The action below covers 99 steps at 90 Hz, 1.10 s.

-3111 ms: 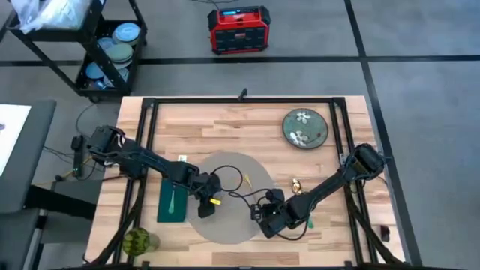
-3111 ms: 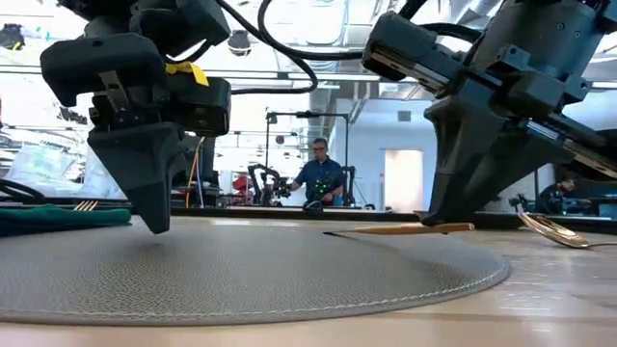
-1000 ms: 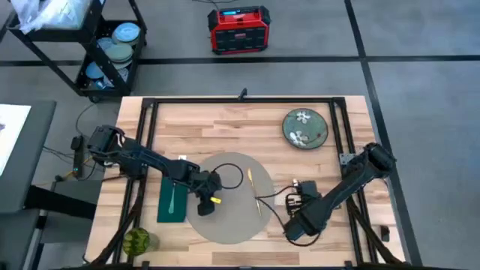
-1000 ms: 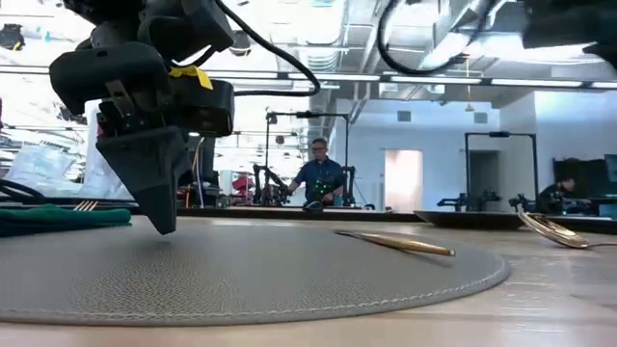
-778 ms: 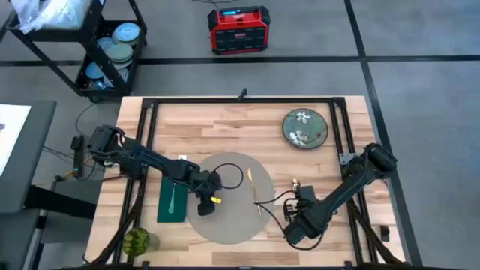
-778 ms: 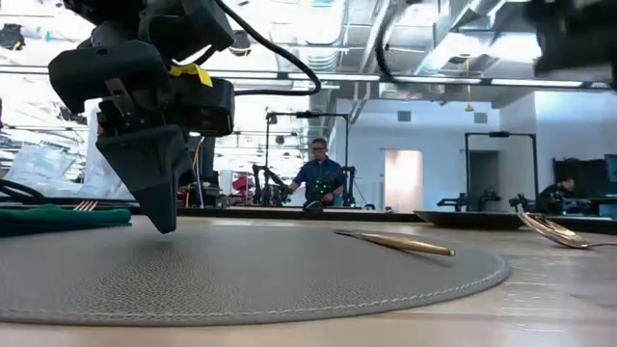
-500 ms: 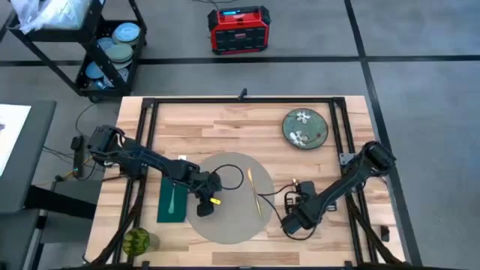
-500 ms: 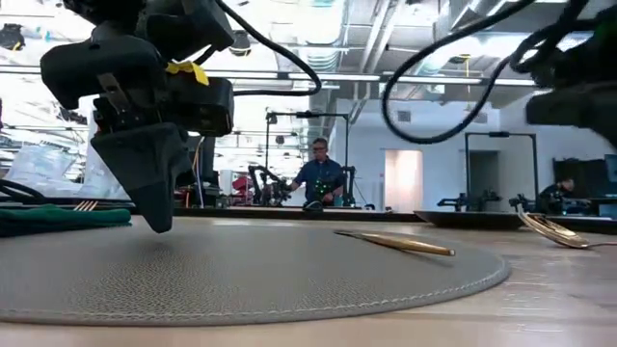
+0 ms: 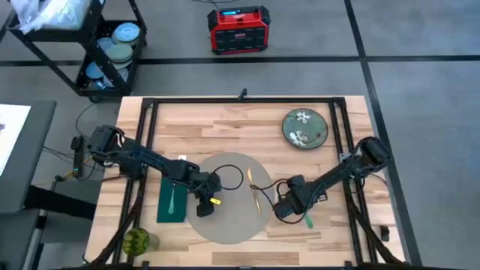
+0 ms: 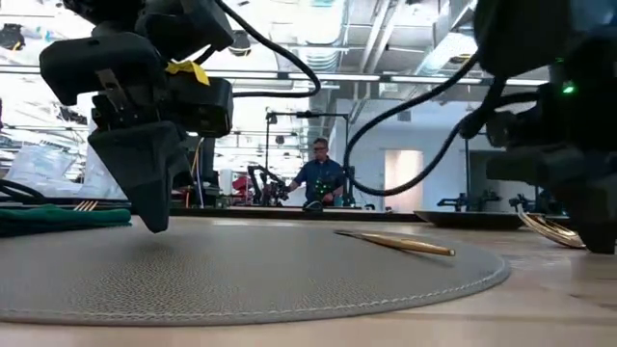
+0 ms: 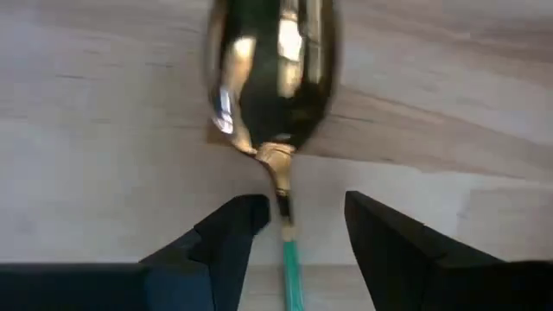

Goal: Set table place
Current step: Put the spoon beside the dinner knife

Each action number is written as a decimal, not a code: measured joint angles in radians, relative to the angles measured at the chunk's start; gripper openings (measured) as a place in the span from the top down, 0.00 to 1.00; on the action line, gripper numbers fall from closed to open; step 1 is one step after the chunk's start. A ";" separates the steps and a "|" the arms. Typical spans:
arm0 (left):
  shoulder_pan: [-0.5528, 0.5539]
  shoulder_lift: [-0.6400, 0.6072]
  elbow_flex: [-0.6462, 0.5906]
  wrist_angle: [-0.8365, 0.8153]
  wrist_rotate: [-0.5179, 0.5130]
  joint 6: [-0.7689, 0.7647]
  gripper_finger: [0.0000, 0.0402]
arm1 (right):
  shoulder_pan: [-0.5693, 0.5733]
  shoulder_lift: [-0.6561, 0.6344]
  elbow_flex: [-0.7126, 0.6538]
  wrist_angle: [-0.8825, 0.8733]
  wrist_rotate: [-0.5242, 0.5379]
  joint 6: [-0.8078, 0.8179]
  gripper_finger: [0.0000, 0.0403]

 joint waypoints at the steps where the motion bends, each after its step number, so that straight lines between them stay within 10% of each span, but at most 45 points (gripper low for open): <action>1: 0.000 0.000 0.000 0.000 0.000 -0.001 1.00 | -0.003 -0.001 -0.004 0.007 0.000 -0.001 0.58; 29: 0.001 0.000 0.000 -0.003 -0.002 -0.004 1.00 | -0.025 0.002 -0.024 0.017 -0.061 -0.046 0.97; 99: 0.040 -0.110 0.040 -0.141 0.078 0.052 1.00 | -0.063 -0.164 0.008 0.102 0.118 0.013 1.00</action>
